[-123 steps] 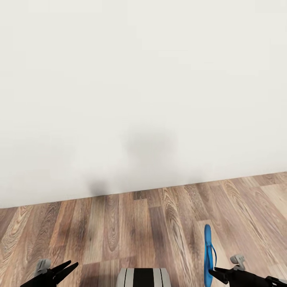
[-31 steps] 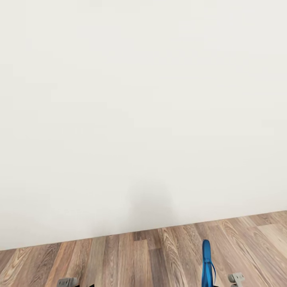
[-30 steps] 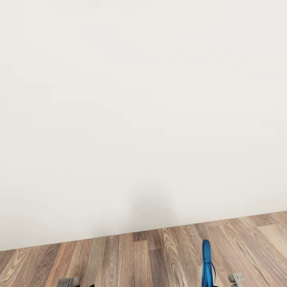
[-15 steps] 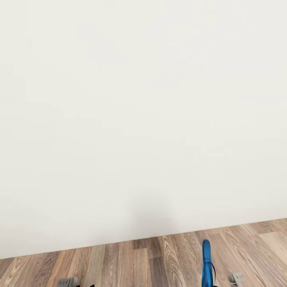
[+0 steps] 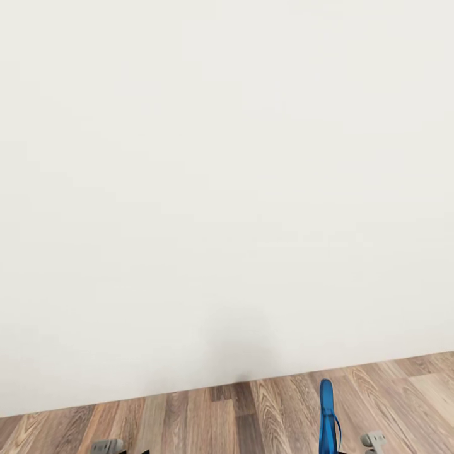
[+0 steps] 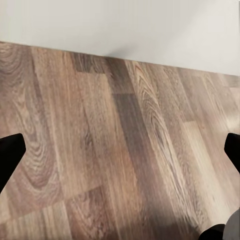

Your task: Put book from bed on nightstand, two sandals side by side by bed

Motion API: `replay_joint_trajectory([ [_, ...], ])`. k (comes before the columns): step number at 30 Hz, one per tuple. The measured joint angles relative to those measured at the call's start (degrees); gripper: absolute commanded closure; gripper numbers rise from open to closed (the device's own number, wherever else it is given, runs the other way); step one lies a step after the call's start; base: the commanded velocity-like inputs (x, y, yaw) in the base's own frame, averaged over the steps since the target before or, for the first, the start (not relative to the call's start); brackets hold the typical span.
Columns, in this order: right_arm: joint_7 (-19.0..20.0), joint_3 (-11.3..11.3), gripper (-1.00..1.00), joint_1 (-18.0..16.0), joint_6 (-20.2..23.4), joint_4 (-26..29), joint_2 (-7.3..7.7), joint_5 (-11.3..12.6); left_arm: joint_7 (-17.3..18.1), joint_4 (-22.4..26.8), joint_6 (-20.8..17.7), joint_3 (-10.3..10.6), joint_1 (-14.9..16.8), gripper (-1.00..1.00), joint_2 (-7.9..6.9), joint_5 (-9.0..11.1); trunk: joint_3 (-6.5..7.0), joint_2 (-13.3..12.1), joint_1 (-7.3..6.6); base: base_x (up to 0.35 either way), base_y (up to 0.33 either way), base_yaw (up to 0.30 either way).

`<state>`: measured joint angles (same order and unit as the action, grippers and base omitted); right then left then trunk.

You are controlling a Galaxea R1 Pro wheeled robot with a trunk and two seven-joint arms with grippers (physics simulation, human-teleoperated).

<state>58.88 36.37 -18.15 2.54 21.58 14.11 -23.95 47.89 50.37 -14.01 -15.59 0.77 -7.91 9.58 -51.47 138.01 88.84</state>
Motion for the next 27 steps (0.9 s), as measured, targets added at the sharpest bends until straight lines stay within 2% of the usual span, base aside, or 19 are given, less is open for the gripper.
replay_joint_trajectory([
  [6,0.0,0.0,1.0,0.01,0.0,0.0,0.0,0.0,0.0,0.0,0.0,-0.02,0.0,-1.0,0.0,0.0,1.08,-2.41,-1.32,0.0,0.0,0.0],
  [12,0.0,-0.03,1.0,0.01,0.0,-0.01,0.0,-0.01,0.04,0.01,0.0,-0.07,-0.01,-1.0,0.0,-0.01,1.08,-2.42,-1.32,0.0,0.0,0.043],
  [27,-0.09,-0.03,1.0,0.0,0.01,0.23,0.0,-0.11,0.0,-0.06,0.0,-0.1,-0.02,-1.0,-0.03,0.15,1.08,-2.42,-1.32,0.0,0.0,0.207],
])
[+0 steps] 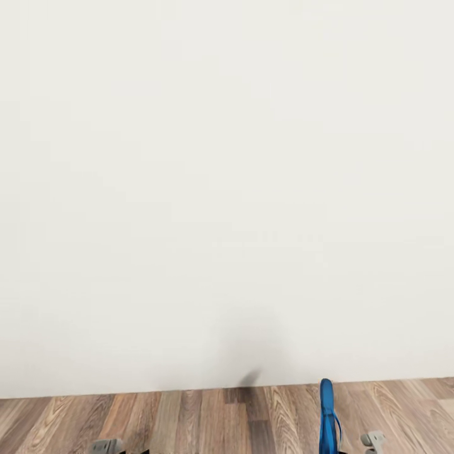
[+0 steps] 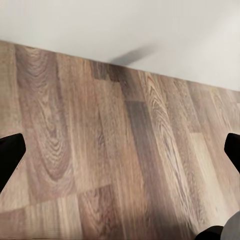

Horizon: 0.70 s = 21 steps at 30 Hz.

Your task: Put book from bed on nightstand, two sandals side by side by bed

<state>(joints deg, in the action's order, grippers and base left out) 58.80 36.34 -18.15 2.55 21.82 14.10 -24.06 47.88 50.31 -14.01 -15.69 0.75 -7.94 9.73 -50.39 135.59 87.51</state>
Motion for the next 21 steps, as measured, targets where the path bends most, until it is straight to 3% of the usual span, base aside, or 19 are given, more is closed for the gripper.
replay_joint_trajectory([
  [21,-0.01,0.0,1.0,0.0,0.01,0.01,0.0,-0.01,0.0,0.03,0.0,-0.09,0.0,-1.0,-0.06,0.15,0.0,0.0,0.02,-0.024,0.0,0.287],
])
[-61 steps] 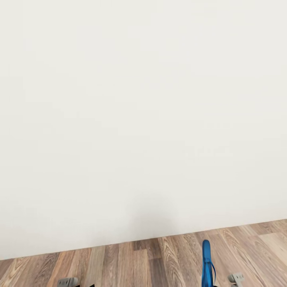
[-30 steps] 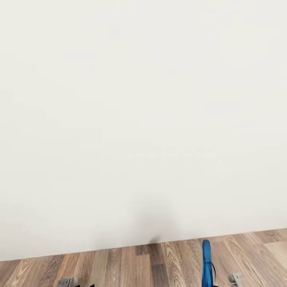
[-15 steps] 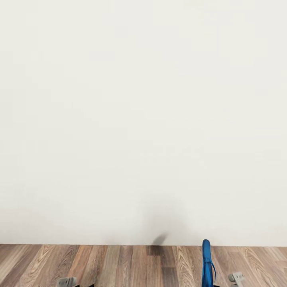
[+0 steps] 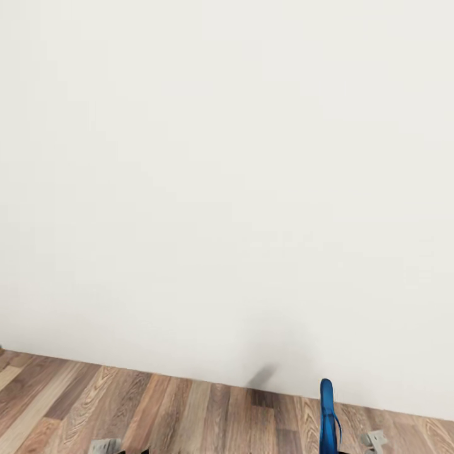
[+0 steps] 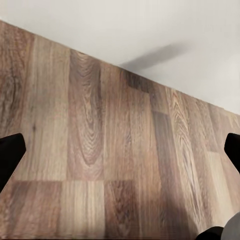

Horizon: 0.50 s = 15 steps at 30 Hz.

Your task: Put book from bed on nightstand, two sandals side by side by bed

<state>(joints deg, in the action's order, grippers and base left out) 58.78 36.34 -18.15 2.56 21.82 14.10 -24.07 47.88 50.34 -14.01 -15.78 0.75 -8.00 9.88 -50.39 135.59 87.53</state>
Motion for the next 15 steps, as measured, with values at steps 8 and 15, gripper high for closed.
replay_joint_trajectory([
  [8,0.0,0.0,1.0,0.0,0.0,0.0,0.0,0.0,0.0,0.01,0.0,0.0,0.0,-1.0,0.0,0.04,0.0,0.0,-0.02,-0.069,0.0,0.288],
  [15,0.01,0.0,1.0,0.0,0.0,0.0,0.0,-0.01,0.0,0.0,0.0,0.0,0.0,-1.0,0.0,0.06,0.0,0.0,-0.02,-0.003,0.0,0.288],
])
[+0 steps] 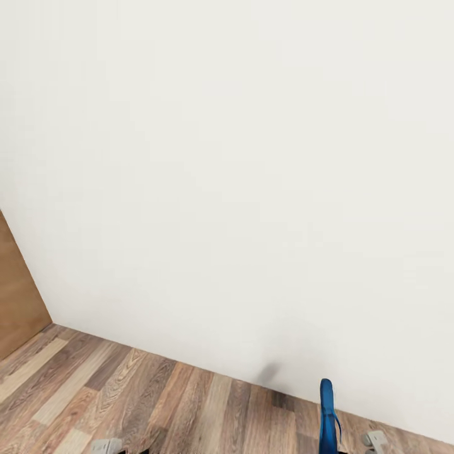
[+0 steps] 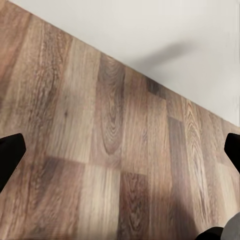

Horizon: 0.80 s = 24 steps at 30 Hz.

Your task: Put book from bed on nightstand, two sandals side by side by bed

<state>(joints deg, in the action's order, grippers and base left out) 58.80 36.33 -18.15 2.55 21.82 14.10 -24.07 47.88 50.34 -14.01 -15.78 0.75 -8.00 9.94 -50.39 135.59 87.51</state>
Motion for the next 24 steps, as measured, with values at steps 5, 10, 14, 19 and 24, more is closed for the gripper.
replay_joint_trajectory([
  [5,-0.01,0.0,1.0,0.0,-0.01,0.0,0.0,-0.01,0.0,-0.01,0.0,0.0,0.0,-1.0,0.0,0.0,0.0,0.0,0.0,0.0,0.0,0.288],
  [10,-0.02,-0.01,1.0,0.0,-0.01,0.0,0.0,-0.02,0.0,-0.02,0.0,0.0,0.0,-1.0,0.0,0.0,0.0,0.0,0.0,0.0,0.0,0.288],
  [14,-0.02,-0.01,1.0,0.0,-0.01,0.0,0.0,-0.02,0.0,-0.03,0.0,0.0,0.0,-1.0,0.0,0.0,0.0,0.0,0.0,0.0,0.0,0.288],
  [19,-0.02,-0.01,1.0,0.0,-0.01,0.0,0.0,-0.03,0.01,-0.02,0.0,0.0,0.0,-1.0,0.0,0.0,0.0,0.0,0.0,0.0,0.0,0.288],
  [24,-0.02,-0.01,1.0,0.0,-0.01,0.0,0.0,-0.03,0.0,-0.03,0.0,0.0,0.0,-1.0,0.0,0.0,0.0,0.0,0.0,0.0,0.0,0.288],
])
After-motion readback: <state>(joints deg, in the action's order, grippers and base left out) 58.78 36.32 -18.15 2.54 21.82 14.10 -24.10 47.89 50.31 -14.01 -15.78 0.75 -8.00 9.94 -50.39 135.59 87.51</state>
